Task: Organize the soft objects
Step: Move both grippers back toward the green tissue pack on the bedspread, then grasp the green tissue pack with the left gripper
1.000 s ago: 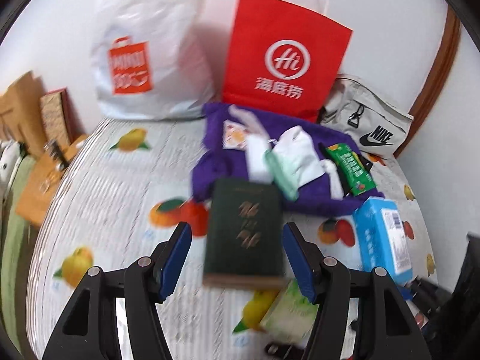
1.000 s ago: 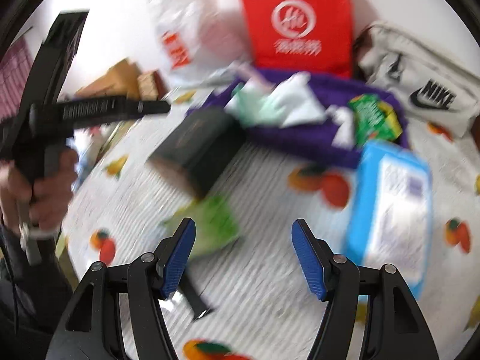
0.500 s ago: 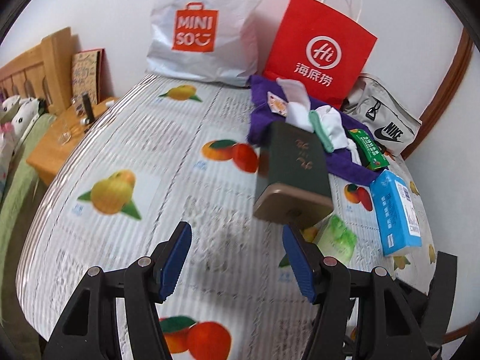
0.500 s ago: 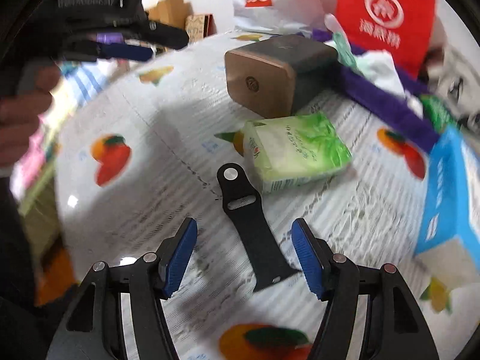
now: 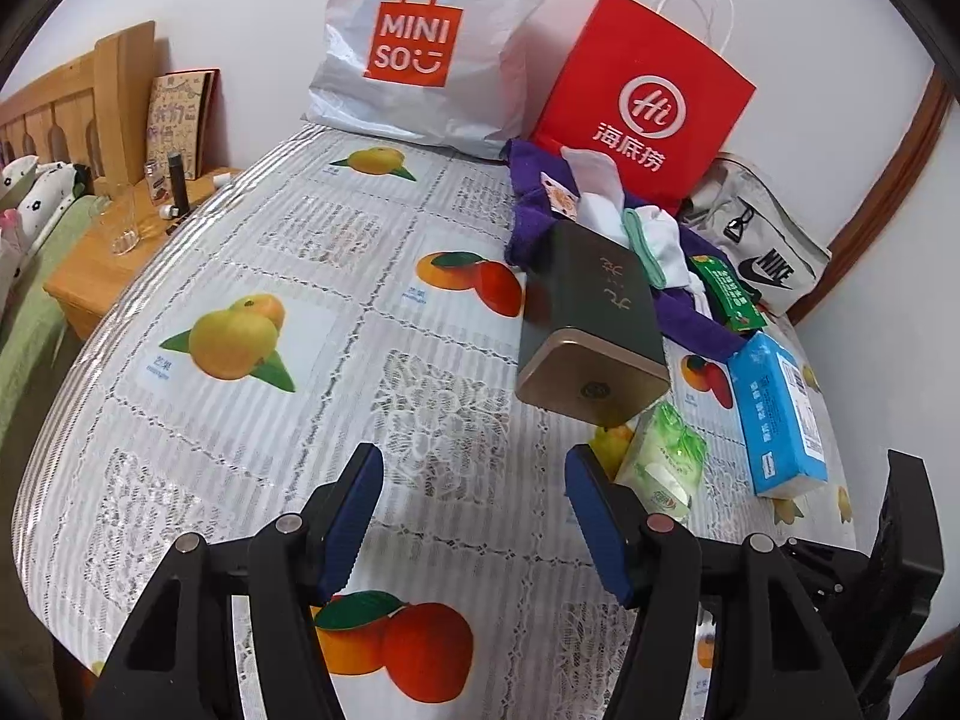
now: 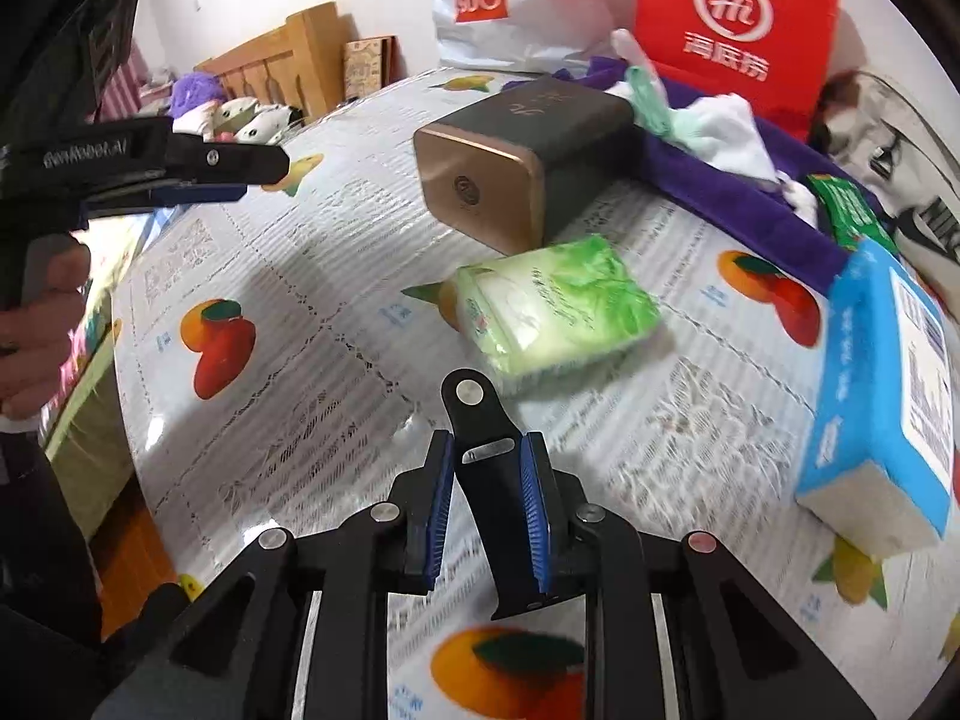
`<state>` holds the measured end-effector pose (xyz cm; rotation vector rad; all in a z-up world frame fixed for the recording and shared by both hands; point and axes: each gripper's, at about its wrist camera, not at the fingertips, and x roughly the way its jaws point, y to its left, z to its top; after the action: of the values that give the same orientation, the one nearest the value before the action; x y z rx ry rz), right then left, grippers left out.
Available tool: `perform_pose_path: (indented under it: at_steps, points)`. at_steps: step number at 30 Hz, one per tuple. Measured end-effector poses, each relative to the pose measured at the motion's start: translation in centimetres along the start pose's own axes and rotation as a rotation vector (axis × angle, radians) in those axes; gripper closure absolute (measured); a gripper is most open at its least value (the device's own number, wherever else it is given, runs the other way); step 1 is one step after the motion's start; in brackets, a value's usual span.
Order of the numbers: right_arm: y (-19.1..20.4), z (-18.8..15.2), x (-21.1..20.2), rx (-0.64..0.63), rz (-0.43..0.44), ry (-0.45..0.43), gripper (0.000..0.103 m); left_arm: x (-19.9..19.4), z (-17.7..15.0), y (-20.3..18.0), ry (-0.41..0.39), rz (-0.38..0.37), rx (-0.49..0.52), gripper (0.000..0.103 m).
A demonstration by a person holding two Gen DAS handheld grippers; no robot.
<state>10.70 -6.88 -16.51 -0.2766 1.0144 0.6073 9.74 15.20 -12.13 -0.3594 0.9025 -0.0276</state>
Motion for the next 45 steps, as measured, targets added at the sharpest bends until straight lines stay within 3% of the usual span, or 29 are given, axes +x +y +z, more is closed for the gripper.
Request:
perform_pose_path:
  at_steps: [10,12,14,17,18,20,21,28,33,39,40,43,45]
  points:
    - [-5.5,-2.4,-0.8,0.191,-0.093,0.007,0.074,1.6,-0.7,-2.1,0.049,-0.021,0.024,0.042]
    - [-5.8,-2.9,-0.9,0.183,-0.069,0.006,0.072,1.8,-0.9,-2.9,0.061,-0.022,0.045,0.042]
    - [-5.8,-3.6,-1.3,0.157,-0.055,0.006,0.060,1.8,-1.0,-3.5,0.058,-0.008,0.071,0.042]
    - [-6.0,-4.6,-1.6,0.125,-0.058,0.005,0.060,1.7,-0.9,-3.6,0.053,0.008,0.065,0.042]
    - [-6.0,-4.8,-1.5,0.113,-0.061,0.001,0.061,1.8,-0.8,-3.7,0.054,0.007,0.060,0.042]
    - [-5.7,-4.9,-1.4,0.077,-0.098,-0.010,0.078,2.0,-0.7,-4.0,0.053,0.010,0.056,0.042]
    - [-5.5,-4.9,-1.3,0.063,-0.093,-0.021,0.081,2.2,-0.7,-4.2,0.054,0.010,0.059,0.042]
    - [-6.2,-5.1,-1.7,0.086,-0.052,-0.034,0.079,2.7,-1.0,-6.4,0.062,-0.016,0.133,0.042]
    - [-5.5,-4.7,-1.1,0.054,-0.072,-0.079,0.078,4.0,-1.1,-8.6,0.076,-0.048,0.195,0.037]
    - [-6.8,-5.4,-2.0,0.096,-0.041,-0.101,0.083,6.1,-1.1,-10.5,0.117,-0.076,0.252,0.028]
    - [-7.0,-5.5,-2.3,0.105,-0.052,-0.106,0.101,6.5,-1.1,-10.8,0.125,-0.070,0.258,0.028]
    - [-8.1,-6.4,-3.4,0.157,-0.031,-0.111,0.102,7.7,-1.4,-11.4,0.155,-0.065,0.283,0.028]
    - [-8.5,-6.9,-3.2,0.164,-0.068,-0.079,0.102,8.5,-1.6,-11.9,0.171,-0.072,0.305,0.028]
